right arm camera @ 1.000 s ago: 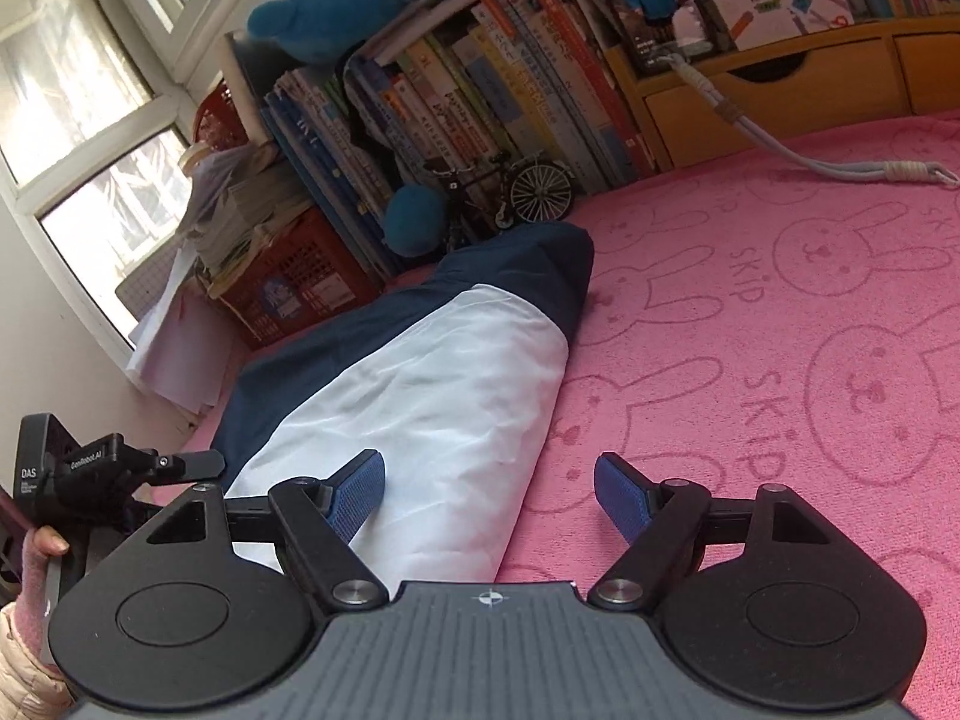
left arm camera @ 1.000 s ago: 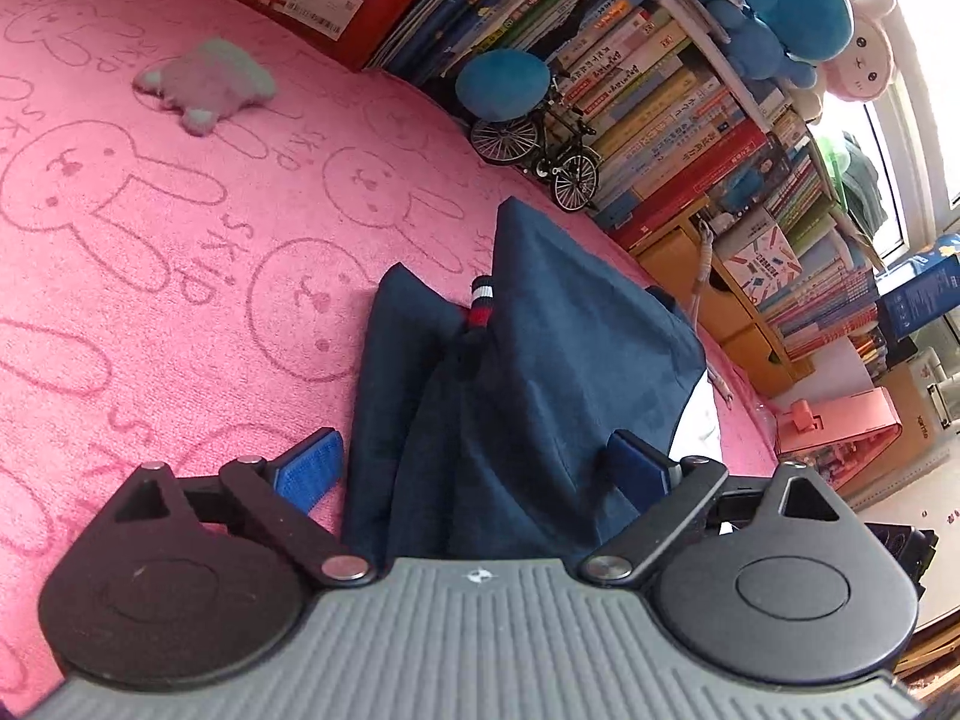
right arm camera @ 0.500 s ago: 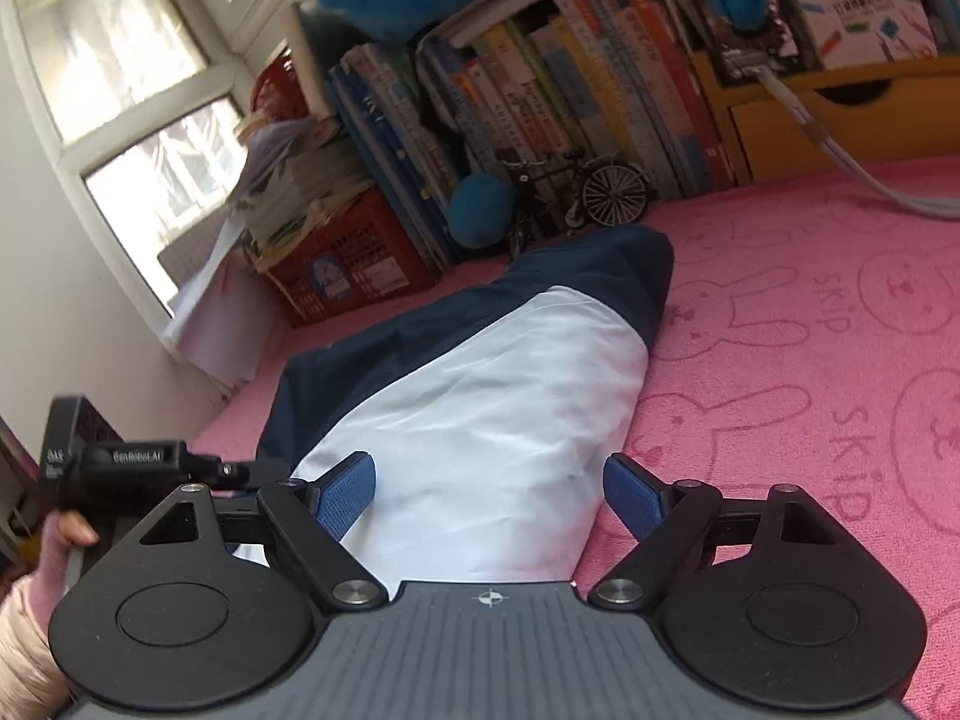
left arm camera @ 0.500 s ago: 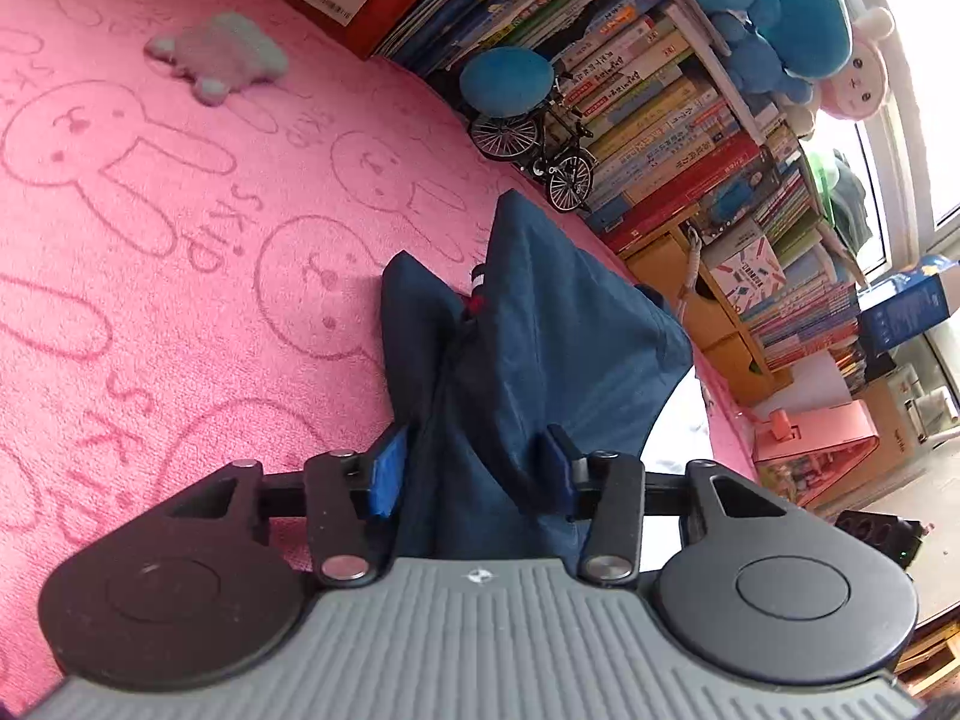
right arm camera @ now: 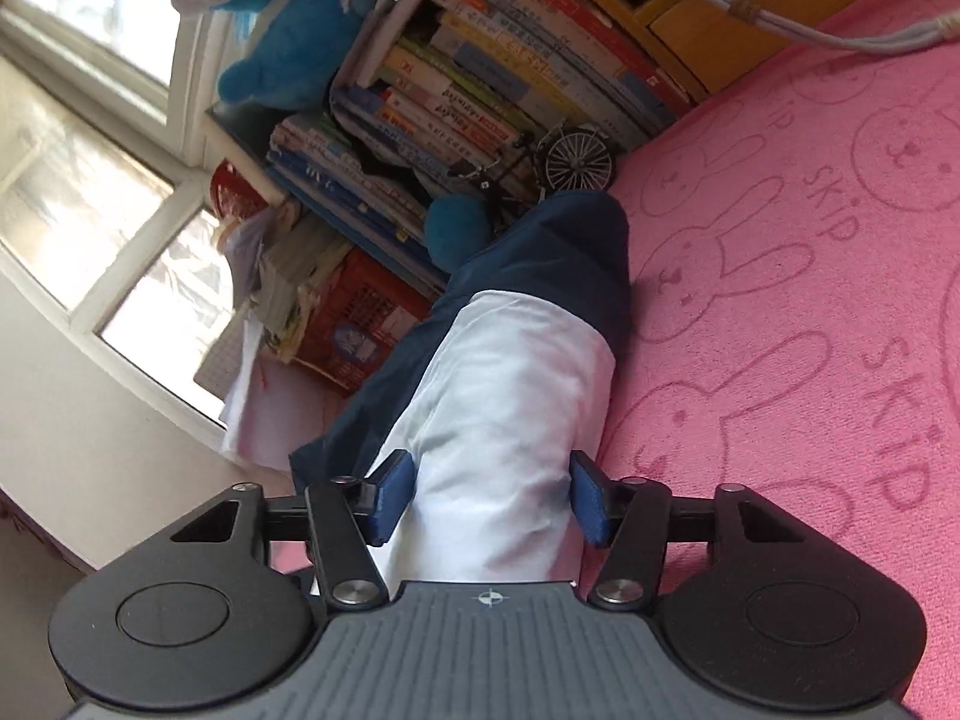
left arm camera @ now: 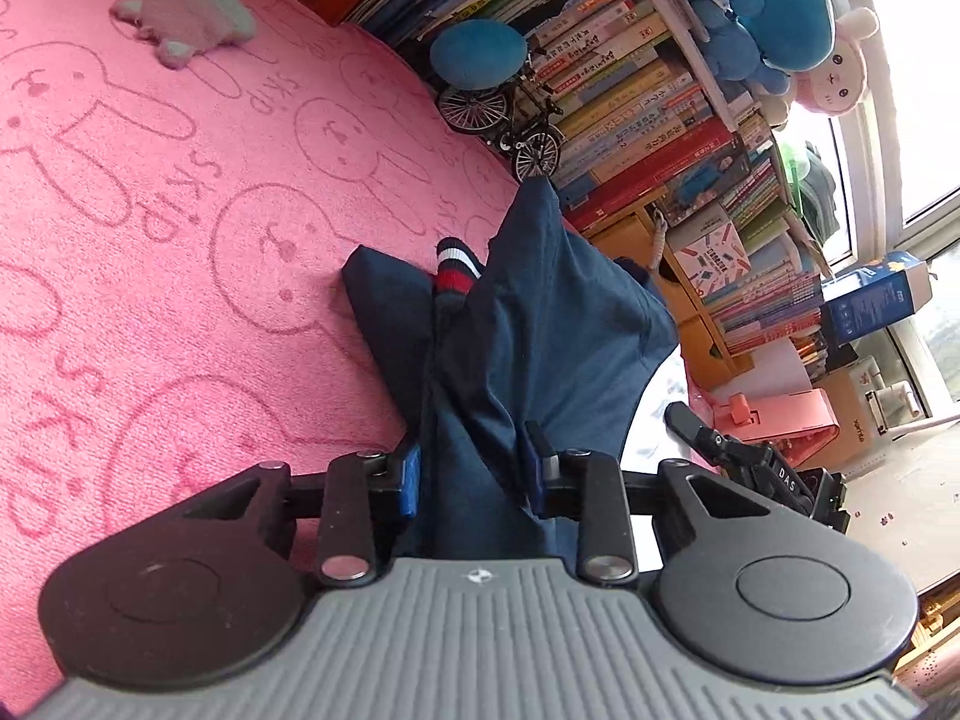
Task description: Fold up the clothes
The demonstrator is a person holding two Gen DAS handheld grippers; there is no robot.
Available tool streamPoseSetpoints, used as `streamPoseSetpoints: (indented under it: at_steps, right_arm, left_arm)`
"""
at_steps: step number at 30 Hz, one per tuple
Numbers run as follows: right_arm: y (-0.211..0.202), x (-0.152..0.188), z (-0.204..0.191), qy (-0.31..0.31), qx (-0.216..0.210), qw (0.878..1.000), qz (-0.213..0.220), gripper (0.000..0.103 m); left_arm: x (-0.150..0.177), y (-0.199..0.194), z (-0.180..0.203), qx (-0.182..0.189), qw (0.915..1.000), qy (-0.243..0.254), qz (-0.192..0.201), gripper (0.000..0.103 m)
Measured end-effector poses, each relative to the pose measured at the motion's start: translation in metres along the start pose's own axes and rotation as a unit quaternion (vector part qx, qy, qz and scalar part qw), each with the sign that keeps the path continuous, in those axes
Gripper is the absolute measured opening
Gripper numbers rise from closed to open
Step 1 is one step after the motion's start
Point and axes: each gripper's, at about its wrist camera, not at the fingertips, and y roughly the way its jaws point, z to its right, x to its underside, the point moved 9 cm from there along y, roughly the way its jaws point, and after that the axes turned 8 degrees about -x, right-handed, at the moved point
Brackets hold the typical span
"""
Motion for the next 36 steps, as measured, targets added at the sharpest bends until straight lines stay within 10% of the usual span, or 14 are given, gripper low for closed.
streamPoseSetpoints:
  at_steps: [10, 15, 21, 25, 32, 36]
  right_arm:
    - [-0.072, -0.064, 0.012, -0.06, 0.093, 0.992, 0.066, 0.052]
    - [-0.099, -0.078, 0.038, -0.12, 0.221, 0.966, 0.064, 0.058]
    - [-0.128, -0.04, 0.02, -0.219, 0.248, 0.943, 0.034, 0.071]
    - [-0.126, -0.011, 0.003, -0.254, 0.252, 0.934, 0.003, 0.071]
    - [-0.096, 0.024, -0.022, -0.315, 0.267, 0.91, -0.032, 0.078]
    - [-0.118, 0.031, -0.032, -0.319, 0.264, 0.91, -0.025, 0.077]
  left_arm:
    - [0.008, 0.077, 0.089, 0.049, 0.9954, 0.076, -0.032, 0.03]
    - [0.015, 0.094, 0.099, -0.026, 0.9906, 0.134, 0.006, 0.034]
    - [0.018, 0.055, 0.095, -0.181, 0.9422, 0.262, 0.105, 0.046]
    - [0.012, 0.028, 0.127, -0.243, 0.8938, 0.318, 0.201, 0.042]
    - [0.047, 0.076, 0.187, -0.207, 0.8743, 0.394, 0.193, 0.046]
    - [0.057, 0.11, 0.152, -0.277, 0.8473, 0.419, 0.173, 0.046]
